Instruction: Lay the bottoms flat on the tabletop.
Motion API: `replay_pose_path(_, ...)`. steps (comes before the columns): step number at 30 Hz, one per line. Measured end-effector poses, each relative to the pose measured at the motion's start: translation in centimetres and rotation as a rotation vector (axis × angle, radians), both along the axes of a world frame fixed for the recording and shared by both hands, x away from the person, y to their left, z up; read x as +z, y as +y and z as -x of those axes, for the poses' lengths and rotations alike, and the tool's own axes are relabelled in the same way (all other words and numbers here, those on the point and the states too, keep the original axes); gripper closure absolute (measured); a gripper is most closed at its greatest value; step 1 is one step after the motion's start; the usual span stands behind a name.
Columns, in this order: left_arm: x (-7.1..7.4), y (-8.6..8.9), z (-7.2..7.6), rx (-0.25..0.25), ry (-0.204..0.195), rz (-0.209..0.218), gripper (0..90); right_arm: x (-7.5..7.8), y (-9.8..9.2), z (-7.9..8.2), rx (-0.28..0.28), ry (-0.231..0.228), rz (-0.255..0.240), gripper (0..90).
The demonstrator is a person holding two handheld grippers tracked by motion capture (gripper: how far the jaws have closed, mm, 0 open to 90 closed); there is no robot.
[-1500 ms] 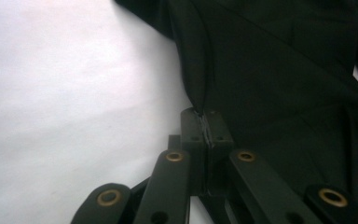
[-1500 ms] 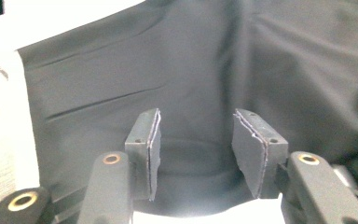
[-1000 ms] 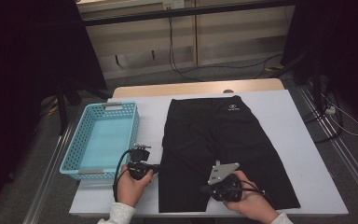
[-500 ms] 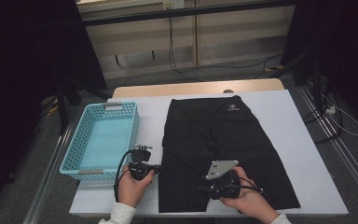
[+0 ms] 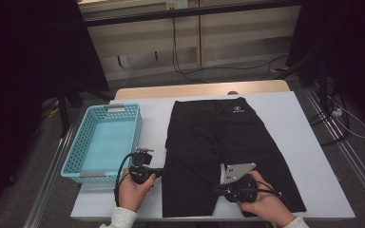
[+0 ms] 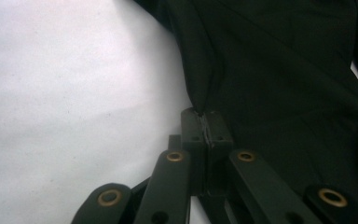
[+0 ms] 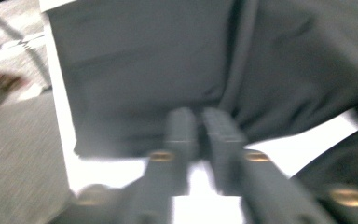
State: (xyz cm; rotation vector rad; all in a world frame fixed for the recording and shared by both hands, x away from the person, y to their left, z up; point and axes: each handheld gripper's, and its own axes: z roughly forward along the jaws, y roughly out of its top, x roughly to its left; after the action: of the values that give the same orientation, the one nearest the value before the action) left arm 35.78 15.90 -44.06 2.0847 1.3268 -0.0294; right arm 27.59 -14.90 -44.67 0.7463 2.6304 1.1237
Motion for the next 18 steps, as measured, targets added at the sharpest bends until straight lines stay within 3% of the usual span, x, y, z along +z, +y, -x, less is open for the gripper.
replay_pose_path(3, -0.2, 0.1, -0.1, 0.009, 0.004, -0.006, 89.4, 0.2, 0.6, -0.5, -0.029, -0.021, -0.041, 62.3)
replay_pose_path(7, -0.2, 0.1, -0.1, 0.008, -0.001, -0.012, 88.3, 0.0, 1.6, -1.5, -0.042, -0.056, -0.032, 51.4)
replay_pose_path(14, -0.5, 0.0, -0.1, 0.003, 0.001, -0.016, 87.7, 0.0, 2.4, -3.0, -0.113, -0.093, -0.068, 45.8)
replay_pose_path(18, -0.4, 0.0, 0.0, -0.007, -0.002, -0.029, 88.0, -0.7, 2.4, -3.8, -0.138, -0.085, -0.04, 43.3)
